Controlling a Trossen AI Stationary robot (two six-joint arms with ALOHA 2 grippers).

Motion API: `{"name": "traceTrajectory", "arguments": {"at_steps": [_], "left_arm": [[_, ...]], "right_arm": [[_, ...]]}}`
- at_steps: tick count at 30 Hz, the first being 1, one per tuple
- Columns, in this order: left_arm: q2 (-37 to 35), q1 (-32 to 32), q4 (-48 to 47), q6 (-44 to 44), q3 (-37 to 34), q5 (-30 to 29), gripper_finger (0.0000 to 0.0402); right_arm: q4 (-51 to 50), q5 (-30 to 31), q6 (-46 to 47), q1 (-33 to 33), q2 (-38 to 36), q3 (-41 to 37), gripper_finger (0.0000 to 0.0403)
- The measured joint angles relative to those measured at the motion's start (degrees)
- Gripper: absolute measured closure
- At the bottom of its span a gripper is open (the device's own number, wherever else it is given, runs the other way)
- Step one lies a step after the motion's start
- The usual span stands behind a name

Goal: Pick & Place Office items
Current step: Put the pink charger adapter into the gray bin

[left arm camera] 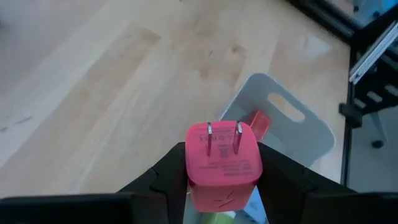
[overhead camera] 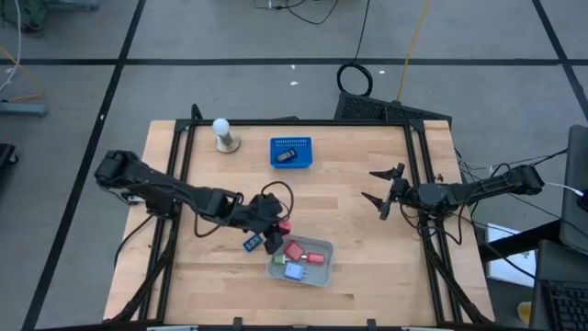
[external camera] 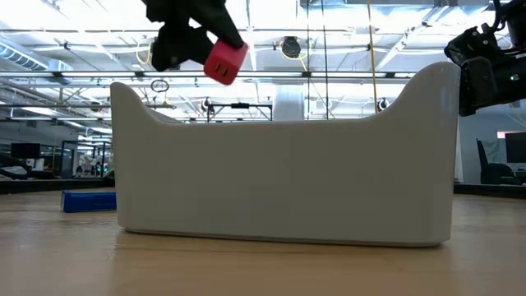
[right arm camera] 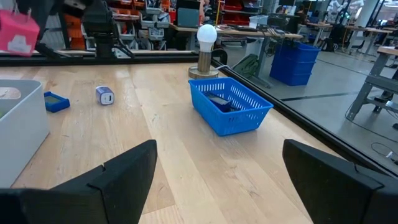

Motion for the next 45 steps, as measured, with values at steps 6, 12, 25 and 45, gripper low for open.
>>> {"name": "traceTrajectory", "arguments": {"at_steps": [6,12,25,45], "left_arm": [[4.8,-0.2,0.0,2.9,3.7,1.3,0.0248],[10.0,-0.5,-0.2,5.3,7.3,3.9,0.0248],[13.7,-1.5,-4.3,3.1,7.5,7.8,0.0248],[15.5,-1.2,-5.8,3.2,7.5,8.7,0.0206]], "right_arm": [[0.0,0.0,0.0,0.0,0.0,0.0,0.0064],[0.0,0.0,0.0,0.0,0.0,0.0,0.0064],[0.0,0.0,0.0,0.0,0.0,0.0,0.0064],[0.0,0.0,0.0,0.0,0.1,0.0,0.0064]]}}
